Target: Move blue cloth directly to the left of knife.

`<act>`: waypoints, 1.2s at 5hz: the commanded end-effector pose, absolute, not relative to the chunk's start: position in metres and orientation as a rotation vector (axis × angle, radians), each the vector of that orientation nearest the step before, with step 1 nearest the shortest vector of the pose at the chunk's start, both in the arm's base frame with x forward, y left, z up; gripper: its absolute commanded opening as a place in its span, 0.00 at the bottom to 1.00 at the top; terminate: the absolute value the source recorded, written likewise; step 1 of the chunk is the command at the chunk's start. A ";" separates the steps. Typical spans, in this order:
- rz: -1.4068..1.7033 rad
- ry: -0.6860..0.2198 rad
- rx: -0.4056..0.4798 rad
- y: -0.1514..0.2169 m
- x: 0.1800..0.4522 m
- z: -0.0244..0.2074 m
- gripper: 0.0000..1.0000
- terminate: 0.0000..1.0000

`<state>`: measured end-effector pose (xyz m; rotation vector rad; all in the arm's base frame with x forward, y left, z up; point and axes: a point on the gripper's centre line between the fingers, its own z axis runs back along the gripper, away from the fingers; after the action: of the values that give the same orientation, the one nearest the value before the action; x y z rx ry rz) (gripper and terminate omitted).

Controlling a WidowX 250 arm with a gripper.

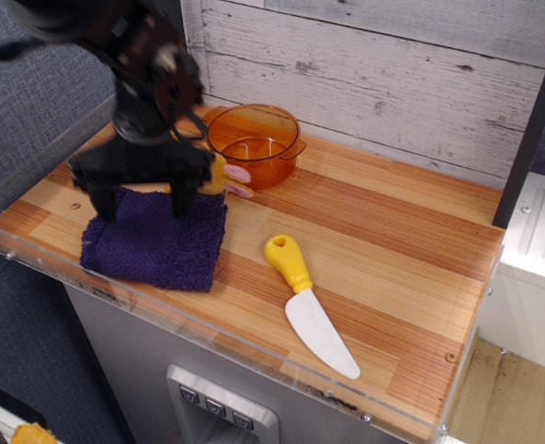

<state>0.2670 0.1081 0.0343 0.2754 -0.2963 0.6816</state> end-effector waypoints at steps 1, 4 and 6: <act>0.634 -0.242 0.277 0.100 0.286 0.013 1.00 0.00; 0.648 -0.161 0.158 0.072 0.286 -0.009 1.00 0.00; 0.463 -0.172 0.127 -0.004 0.298 0.000 1.00 0.00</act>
<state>0.3084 0.0040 0.0114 0.1212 -0.2085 0.4838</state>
